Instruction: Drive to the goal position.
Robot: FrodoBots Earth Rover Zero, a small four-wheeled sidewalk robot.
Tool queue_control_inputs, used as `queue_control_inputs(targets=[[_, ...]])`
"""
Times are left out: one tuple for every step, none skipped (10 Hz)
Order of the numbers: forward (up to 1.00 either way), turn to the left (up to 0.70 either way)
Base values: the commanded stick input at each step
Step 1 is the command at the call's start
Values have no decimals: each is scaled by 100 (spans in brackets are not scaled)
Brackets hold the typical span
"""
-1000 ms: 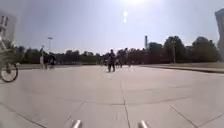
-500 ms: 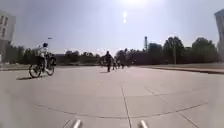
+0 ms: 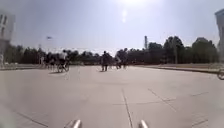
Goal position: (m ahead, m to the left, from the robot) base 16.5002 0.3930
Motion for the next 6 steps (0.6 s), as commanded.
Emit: queue_control_inputs(targets=[[70, 0], [70, 0], [70, 0], [70, 0], [70, 0], [70, 0]])
